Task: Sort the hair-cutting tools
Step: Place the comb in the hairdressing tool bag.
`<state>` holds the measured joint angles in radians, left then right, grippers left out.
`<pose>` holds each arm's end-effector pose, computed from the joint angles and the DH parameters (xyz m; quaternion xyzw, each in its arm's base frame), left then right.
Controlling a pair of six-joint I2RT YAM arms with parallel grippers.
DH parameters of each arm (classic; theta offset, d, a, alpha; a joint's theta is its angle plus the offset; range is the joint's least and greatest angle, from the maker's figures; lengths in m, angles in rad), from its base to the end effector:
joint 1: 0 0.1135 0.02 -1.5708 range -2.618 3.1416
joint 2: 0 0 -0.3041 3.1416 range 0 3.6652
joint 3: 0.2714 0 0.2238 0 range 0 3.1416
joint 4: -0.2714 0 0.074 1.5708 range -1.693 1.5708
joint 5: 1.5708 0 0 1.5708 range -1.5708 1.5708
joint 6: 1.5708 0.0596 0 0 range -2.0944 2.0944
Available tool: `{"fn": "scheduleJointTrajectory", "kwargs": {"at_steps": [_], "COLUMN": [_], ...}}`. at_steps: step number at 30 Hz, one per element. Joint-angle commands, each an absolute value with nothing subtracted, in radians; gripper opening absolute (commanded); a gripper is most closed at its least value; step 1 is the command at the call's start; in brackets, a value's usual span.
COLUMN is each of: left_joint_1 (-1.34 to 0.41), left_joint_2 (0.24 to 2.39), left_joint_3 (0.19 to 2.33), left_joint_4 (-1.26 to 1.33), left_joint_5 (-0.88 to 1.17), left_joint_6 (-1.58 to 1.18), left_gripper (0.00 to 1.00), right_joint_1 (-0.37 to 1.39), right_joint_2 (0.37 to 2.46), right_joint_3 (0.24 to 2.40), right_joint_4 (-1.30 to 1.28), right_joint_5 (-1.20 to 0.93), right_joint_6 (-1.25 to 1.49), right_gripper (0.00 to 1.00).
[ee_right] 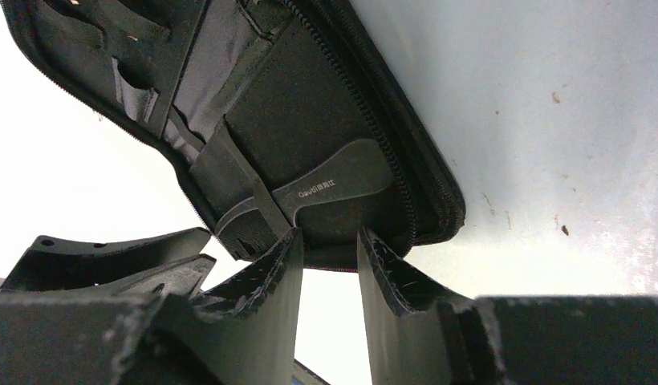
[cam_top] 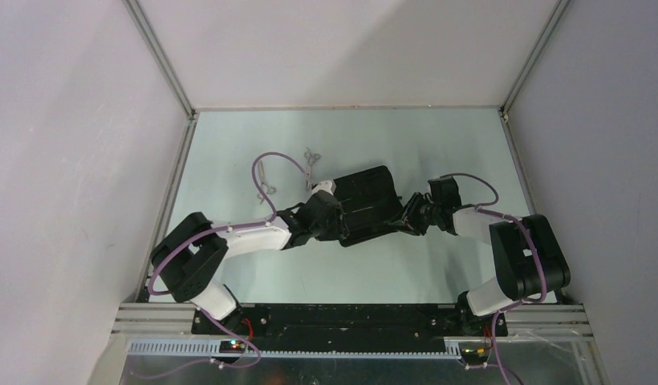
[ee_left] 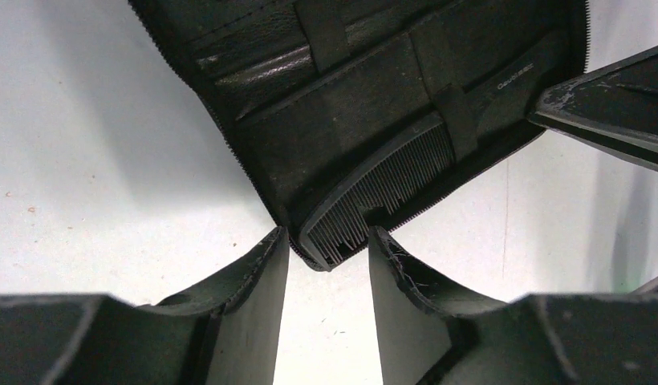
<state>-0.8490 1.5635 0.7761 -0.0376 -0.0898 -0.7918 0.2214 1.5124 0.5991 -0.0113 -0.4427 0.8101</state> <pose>0.2042 -0.2239 0.2092 0.0103 0.9304 -0.2377 0.2788 0.2466 0.0817 0.1810 0.2017 0.9056 0.3339 0.1668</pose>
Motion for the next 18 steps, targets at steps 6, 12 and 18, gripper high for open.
{"fn": "scheduleJointTrajectory", "kwargs": {"at_steps": [6,12,18], "left_joint_1": [-0.865,-0.883,-0.885], "left_joint_2": [1.531,1.526,1.564], "left_joint_3": [0.821,0.857,0.885], "left_joint_4": [-0.067,-0.103,-0.116], "left_joint_5": [-0.135,-0.164,-0.162], "left_joint_6": [-0.769,-0.757,-0.748], "left_gripper": [0.45,0.46,0.46], "right_joint_1": [0.242,0.251,0.251], "right_joint_2": [1.507,1.515,1.526], "right_joint_3": [0.617,0.621,0.623], "right_joint_4": [-0.1,-0.098,-0.095], "right_joint_5": [-0.356,-0.352,-0.36], "right_joint_6": [0.766,0.765,0.765], "right_gripper": [0.37,0.36,0.37]}}
